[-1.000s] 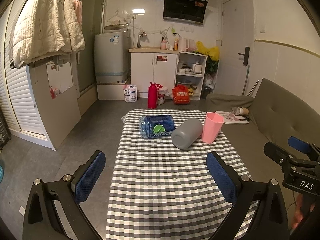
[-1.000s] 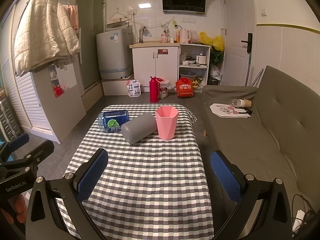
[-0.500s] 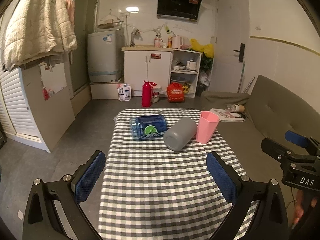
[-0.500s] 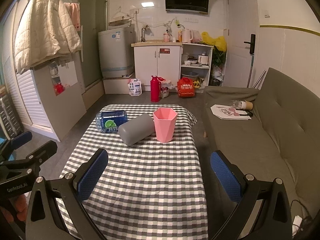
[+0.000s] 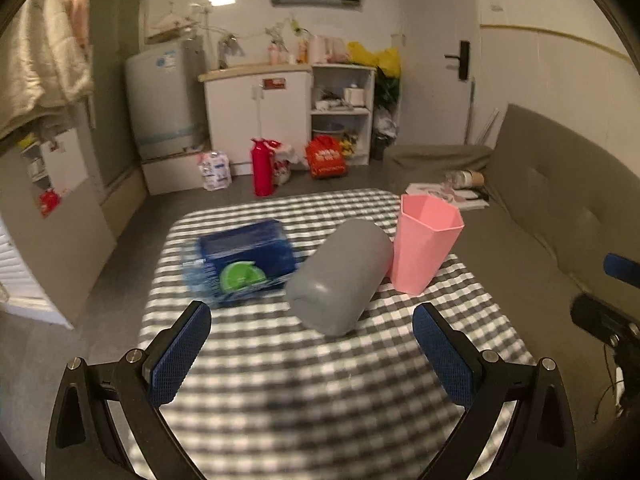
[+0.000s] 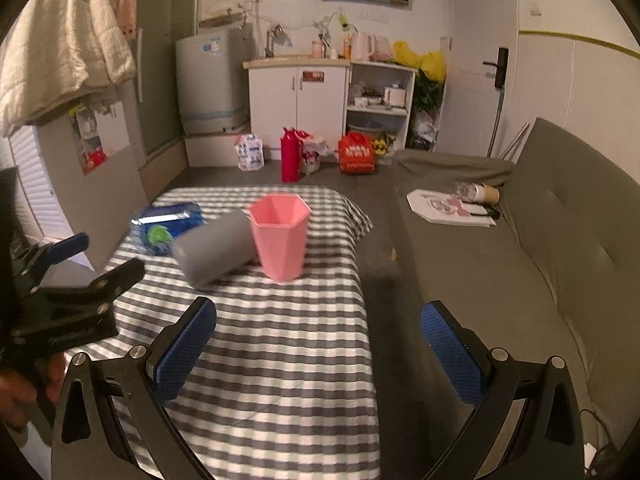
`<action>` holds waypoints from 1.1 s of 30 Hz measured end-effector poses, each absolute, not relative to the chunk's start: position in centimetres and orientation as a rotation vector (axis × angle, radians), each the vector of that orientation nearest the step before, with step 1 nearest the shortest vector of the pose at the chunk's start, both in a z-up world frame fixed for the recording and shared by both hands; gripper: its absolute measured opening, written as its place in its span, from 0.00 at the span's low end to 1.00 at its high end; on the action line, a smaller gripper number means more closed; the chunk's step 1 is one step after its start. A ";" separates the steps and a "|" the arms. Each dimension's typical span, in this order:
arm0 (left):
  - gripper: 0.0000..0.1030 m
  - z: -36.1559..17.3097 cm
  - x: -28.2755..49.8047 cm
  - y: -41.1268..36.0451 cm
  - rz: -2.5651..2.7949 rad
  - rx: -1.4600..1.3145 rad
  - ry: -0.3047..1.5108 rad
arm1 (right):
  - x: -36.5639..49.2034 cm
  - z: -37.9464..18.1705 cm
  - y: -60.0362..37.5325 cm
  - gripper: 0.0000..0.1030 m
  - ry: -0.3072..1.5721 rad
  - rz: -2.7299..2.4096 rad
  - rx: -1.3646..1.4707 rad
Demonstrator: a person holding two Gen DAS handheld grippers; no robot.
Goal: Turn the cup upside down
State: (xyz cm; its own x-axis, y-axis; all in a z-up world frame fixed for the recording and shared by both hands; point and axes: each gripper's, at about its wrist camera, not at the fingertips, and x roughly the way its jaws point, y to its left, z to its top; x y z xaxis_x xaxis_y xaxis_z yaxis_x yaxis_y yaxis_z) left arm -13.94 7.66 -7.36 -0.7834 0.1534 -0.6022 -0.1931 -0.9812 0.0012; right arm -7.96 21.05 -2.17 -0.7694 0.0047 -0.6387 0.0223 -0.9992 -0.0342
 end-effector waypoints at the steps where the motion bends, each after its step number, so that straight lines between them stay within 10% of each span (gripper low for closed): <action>1: 1.00 -8.0 -14.8 8.0 2.789 -0.939 0.103 | -8.3 -2.7 21.3 1.00 0.056 -2.941 1.081; 18: 0.98 -13.5 -21.3 10.7 2.592 -1.072 0.329 | -11.6 -8.9 22.4 1.00 0.026 -2.867 1.244; 20: 0.79 -13.7 -21.4 10.7 2.585 -1.094 0.358 | -11.6 -9.0 22.4 1.00 0.023 -2.867 1.246; 33: 0.77 -13.3 -14.6 7.3 2.626 -1.222 0.302 | -9.8 -6.4 22.5 1.00 0.003 -2.905 1.221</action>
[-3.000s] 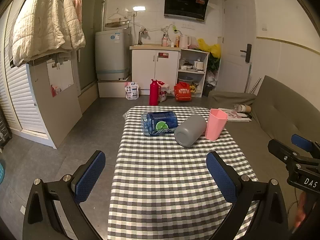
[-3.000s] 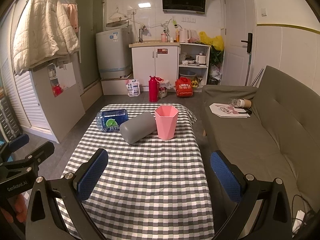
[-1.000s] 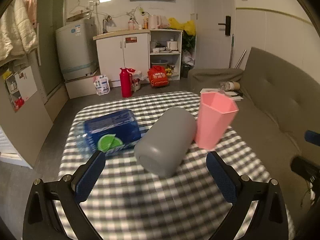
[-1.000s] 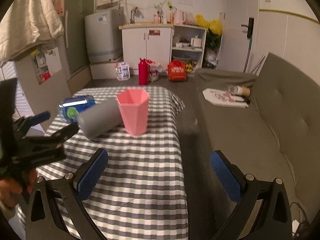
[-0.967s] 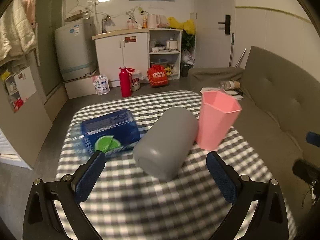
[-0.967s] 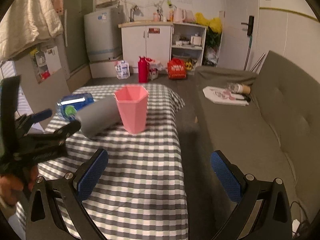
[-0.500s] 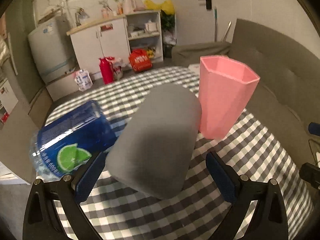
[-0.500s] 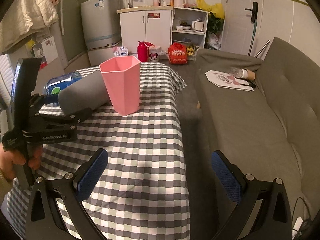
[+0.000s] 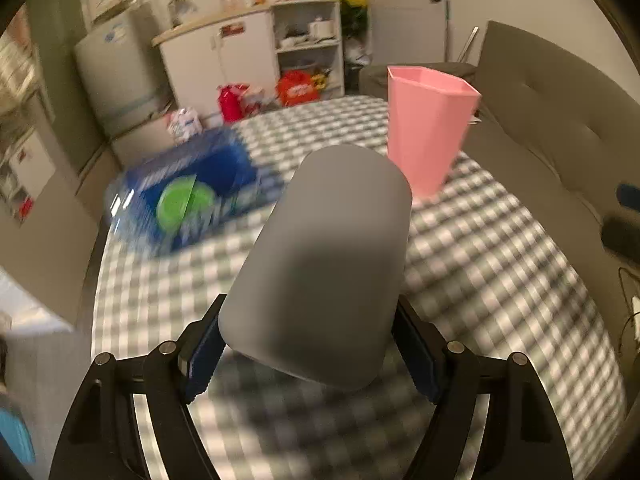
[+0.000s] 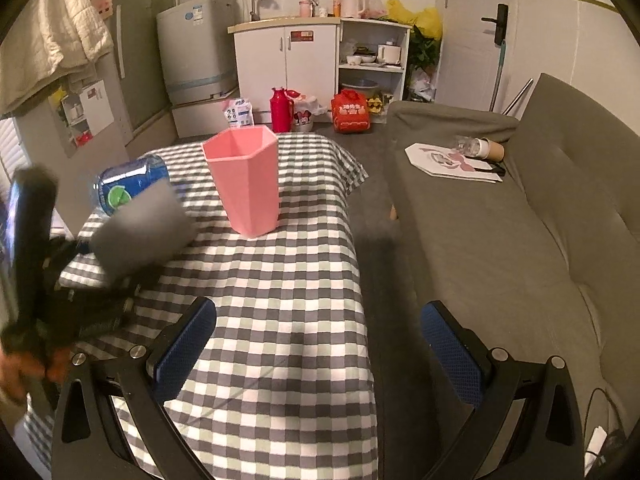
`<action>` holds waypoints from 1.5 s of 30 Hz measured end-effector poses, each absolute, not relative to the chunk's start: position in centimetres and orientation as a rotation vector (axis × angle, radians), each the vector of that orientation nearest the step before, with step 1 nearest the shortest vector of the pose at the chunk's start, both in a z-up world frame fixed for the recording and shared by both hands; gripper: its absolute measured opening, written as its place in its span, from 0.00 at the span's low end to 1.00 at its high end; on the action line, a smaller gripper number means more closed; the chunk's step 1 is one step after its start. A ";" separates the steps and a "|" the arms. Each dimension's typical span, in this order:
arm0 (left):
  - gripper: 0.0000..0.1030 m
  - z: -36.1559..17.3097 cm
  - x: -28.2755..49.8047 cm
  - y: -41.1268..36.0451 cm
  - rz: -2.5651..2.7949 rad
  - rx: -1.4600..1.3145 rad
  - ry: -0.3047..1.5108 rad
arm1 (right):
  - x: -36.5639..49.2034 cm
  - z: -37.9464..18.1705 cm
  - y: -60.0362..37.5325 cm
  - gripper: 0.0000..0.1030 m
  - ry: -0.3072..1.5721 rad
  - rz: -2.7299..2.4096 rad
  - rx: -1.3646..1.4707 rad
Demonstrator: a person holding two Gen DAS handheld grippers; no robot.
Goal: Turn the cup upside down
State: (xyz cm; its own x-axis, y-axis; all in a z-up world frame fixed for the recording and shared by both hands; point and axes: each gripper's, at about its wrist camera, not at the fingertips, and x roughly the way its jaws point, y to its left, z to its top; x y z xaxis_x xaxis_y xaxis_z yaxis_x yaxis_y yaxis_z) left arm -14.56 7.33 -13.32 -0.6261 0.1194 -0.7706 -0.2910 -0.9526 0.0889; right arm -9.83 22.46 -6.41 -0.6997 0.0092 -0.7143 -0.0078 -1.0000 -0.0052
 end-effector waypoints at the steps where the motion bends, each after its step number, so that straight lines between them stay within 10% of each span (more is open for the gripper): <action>1: 0.77 -13.2 -13.4 7.1 2.618 -1.245 0.279 | -9.4 -5.9 22.5 1.00 0.005 2.892 -1.203; 23: 0.74 -12.6 -0.6 8.7 2.499 -1.390 0.064 | 2.3 -2.1 23.1 1.00 0.092 2.857 -1.136; 45: 0.97 -10.4 0.6 -4.2 2.991 -1.150 -0.016 | 2.1 -7.6 11.5 1.00 0.096 2.966 -1.320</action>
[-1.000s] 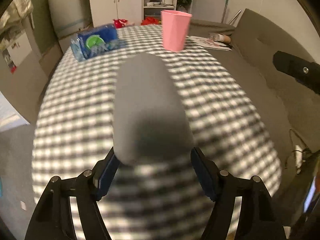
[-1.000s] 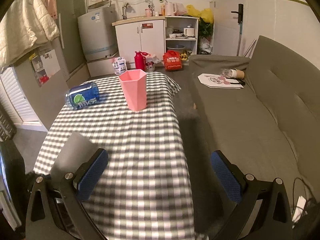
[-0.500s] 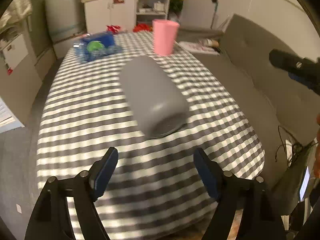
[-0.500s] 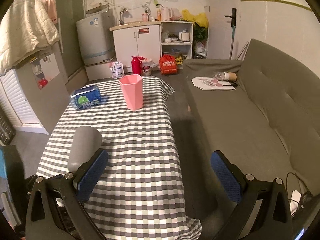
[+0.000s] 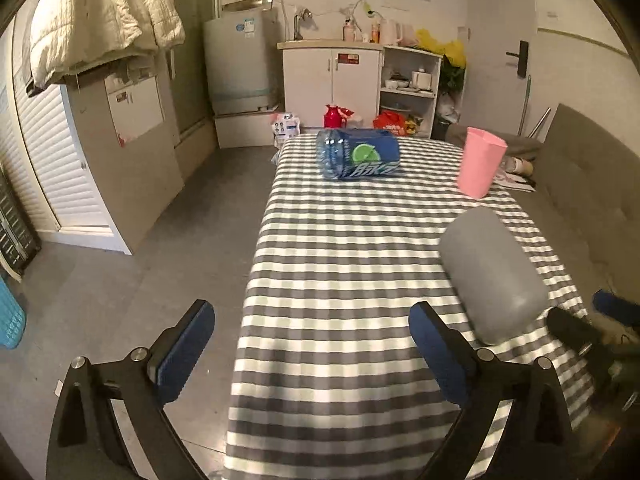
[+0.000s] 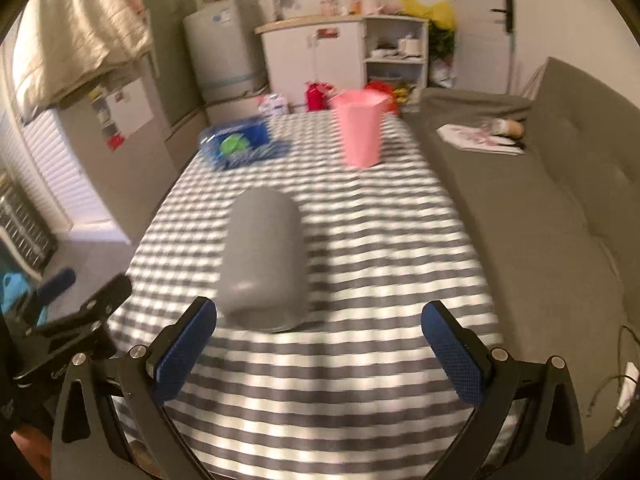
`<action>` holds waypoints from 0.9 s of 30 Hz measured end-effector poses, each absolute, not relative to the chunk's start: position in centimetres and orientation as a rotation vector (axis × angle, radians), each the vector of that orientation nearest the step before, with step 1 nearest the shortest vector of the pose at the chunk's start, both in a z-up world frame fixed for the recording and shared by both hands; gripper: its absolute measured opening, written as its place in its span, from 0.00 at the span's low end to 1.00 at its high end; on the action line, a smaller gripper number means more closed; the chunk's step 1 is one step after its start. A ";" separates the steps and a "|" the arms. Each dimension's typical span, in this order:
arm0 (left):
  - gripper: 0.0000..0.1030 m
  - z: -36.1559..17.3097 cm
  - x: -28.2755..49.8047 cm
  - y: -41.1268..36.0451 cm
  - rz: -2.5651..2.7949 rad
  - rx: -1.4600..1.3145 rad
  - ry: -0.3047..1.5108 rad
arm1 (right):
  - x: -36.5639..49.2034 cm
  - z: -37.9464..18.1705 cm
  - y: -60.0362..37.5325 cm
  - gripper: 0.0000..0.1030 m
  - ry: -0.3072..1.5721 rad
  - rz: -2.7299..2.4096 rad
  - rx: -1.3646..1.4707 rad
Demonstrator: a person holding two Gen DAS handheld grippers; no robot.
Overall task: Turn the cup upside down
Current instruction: 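Lift the grey cup with the right tool and rotate it open end down, then lower the inverted grey cup onto the tablecloth with the right tool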
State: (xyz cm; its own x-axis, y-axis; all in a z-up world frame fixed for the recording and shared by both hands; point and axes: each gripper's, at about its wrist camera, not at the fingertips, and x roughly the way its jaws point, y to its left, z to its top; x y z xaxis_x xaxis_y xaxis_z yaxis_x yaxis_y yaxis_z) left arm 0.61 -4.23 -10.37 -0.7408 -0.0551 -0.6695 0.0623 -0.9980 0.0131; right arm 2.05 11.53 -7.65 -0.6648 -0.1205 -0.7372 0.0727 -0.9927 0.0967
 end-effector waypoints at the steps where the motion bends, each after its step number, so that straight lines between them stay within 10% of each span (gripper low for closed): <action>1: 0.98 -10.6 0.4 -4.5 -2.871 1.119 0.031 | 1.7 -8.2 11.0 1.00 -0.079 -2.763 1.245; 13: 0.98 -12.0 0.0 -4.8 -2.882 1.207 0.072 | -1.0 -11.6 9.8 0.68 -0.106 -2.680 1.331; 27: 0.98 -11.1 0.7 -4.4 -2.879 1.221 0.115 | 0.9 -6.4 10.6 0.68 -0.081 -2.748 1.224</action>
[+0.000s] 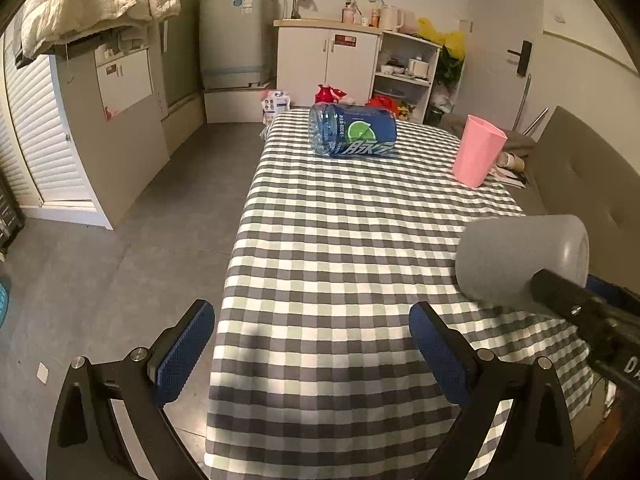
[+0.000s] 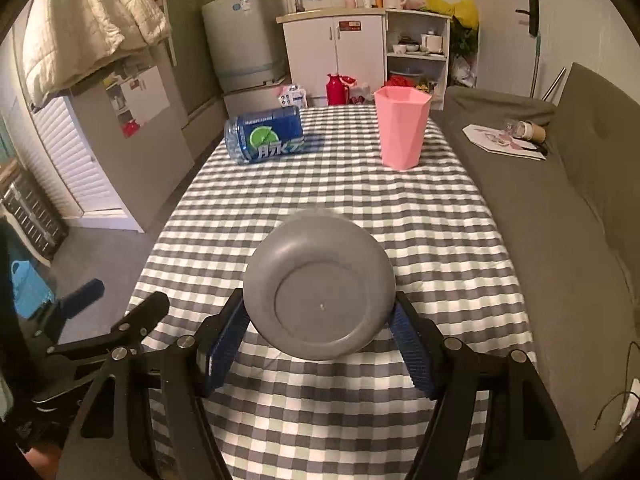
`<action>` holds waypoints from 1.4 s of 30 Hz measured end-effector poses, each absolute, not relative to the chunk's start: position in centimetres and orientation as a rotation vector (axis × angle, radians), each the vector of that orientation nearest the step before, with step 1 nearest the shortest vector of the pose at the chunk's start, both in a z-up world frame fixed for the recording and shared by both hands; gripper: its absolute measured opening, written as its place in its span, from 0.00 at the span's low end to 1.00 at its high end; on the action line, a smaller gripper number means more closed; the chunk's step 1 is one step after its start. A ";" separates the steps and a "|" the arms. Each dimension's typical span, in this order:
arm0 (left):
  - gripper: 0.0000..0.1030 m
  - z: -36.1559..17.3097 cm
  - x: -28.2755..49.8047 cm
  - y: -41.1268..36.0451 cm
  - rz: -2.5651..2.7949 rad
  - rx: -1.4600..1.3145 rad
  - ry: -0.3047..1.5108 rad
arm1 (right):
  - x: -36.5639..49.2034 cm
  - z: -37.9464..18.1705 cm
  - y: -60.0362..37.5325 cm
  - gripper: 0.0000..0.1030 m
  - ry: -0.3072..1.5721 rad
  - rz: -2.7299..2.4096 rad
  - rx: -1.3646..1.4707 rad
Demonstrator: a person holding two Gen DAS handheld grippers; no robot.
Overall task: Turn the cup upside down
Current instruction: 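Lower the inverted grey cup onto the tablecloth with the right tool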
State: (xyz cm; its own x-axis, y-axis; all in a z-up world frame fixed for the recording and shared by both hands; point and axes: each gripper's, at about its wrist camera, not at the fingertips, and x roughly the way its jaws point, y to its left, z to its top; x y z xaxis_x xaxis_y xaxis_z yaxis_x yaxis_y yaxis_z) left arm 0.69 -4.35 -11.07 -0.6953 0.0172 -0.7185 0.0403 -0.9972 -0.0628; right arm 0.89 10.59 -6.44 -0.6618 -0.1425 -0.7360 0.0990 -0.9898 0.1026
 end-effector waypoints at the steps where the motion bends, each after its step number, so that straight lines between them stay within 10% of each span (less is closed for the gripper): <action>1: 0.98 -11.1 0.7 -4.3 -2.878 1.221 0.112 | 1.0 -6.2 10.6 0.68 -0.082 -2.748 1.222; 21: 0.98 -11.5 -0.4 -5.4 -2.915 1.219 0.076 | -2.2 -6.1 10.2 0.68 -0.063 -2.743 1.190; 28: 0.98 -11.0 -2.5 -6.5 -2.907 1.180 0.086 | -3.2 -7.2 9.9 0.82 -0.060 -2.750 1.168; 42: 0.98 -12.2 -3.6 -7.0 -2.863 1.193 0.046 | -5.1 -9.8 8.9 0.71 -0.047 -2.743 1.154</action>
